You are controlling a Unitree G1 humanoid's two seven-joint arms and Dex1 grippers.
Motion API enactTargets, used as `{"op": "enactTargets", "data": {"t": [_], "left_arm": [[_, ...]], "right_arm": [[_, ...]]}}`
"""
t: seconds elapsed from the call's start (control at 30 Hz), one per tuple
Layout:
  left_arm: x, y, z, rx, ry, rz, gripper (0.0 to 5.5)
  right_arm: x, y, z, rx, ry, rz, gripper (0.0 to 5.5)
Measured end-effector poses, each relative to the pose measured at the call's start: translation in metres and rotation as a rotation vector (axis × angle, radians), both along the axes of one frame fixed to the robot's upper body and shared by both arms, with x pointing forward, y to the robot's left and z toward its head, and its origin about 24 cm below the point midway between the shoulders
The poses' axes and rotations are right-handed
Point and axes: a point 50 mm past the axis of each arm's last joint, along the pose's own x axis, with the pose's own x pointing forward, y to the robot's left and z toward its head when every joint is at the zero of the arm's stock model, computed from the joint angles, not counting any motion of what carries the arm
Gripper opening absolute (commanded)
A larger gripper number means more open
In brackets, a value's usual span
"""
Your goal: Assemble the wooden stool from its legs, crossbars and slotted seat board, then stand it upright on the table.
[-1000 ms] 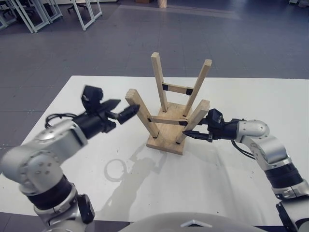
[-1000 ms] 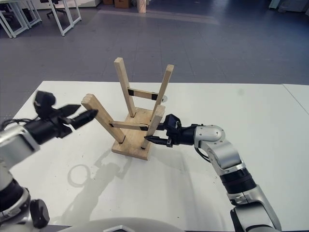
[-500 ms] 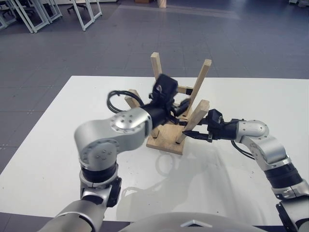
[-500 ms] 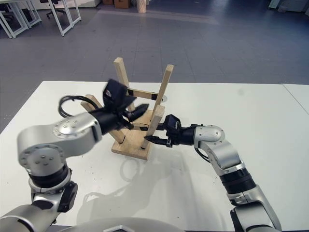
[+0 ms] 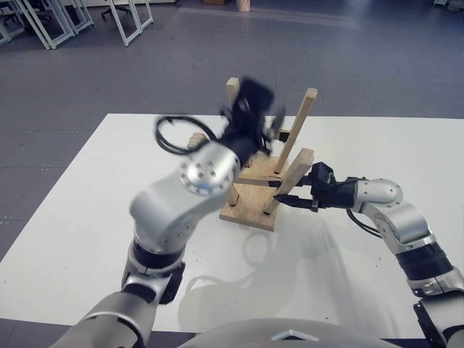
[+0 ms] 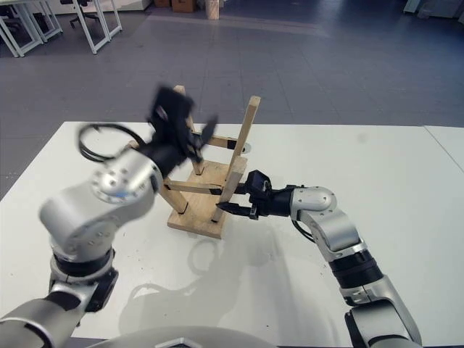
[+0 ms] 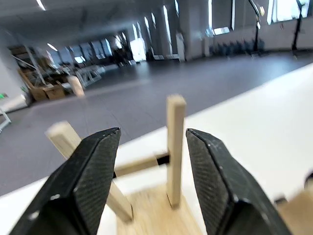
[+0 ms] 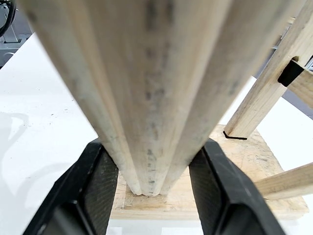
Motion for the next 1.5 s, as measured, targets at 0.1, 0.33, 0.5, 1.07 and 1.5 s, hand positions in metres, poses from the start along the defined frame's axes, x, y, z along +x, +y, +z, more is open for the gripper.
{"op": "enactTargets", "data": {"t": [0.1,0.33,0.5,1.07,1.5], "left_arm": [[-0.007,0.006,-0.041,0.030,0.089,0.030,2.50],[-0.011,0.004,-0.049,-0.040,0.061,0.078,2.50],[-0.007,0.006,-0.046,-0.054,0.049,0.111,2.50],[0.012,0.027,0.070,-0.438,-0.027,0.033,2.50],[0.007,0.130,0.098,-0.352,-0.096,0.177,2.50]], "right_arm": [[0.000,-0.001,0.000,-0.007,0.001,0.000,2.02],[0.002,-0.001,0.002,-0.027,0.003,0.021,2.02],[0.007,0.007,0.006,-0.062,0.000,0.055,2.02],[0.020,0.006,0.010,-0.111,0.007,0.121,2.02],[0.026,-0.005,0.017,-0.159,-0.010,0.187,2.02]]}}
